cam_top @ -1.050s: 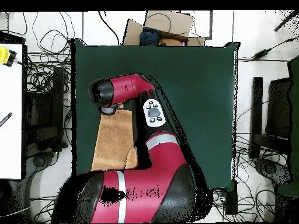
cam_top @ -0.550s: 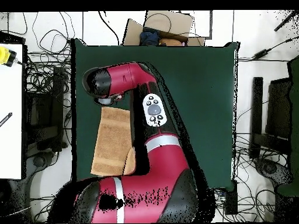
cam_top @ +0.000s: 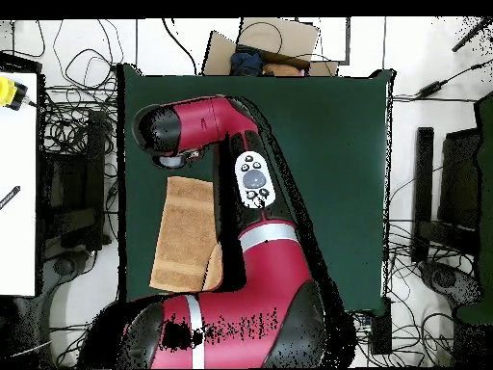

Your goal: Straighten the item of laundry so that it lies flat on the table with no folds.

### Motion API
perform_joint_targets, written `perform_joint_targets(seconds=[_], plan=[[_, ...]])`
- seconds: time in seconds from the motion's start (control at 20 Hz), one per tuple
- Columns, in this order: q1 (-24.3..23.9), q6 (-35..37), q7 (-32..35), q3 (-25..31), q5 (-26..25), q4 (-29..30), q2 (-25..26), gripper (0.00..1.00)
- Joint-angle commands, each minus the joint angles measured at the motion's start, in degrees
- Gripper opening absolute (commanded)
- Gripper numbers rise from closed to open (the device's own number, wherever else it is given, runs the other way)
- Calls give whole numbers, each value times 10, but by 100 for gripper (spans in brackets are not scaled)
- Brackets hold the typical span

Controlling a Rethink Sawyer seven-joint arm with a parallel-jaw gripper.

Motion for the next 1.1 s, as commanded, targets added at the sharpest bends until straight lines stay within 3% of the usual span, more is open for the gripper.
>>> perform_joint_targets(seconds=[0.05, 0.35, 0.65, 1.1], plan=[[-10, -94, -70, 37, -33, 100, 33, 100], [-11, -170, -56, 29, -62, 142, 57, 100], [-18, -226, -14, 12, -67, 222, 27, 100], [-35, -208, -19, 22, -43, 245, 14, 100]])
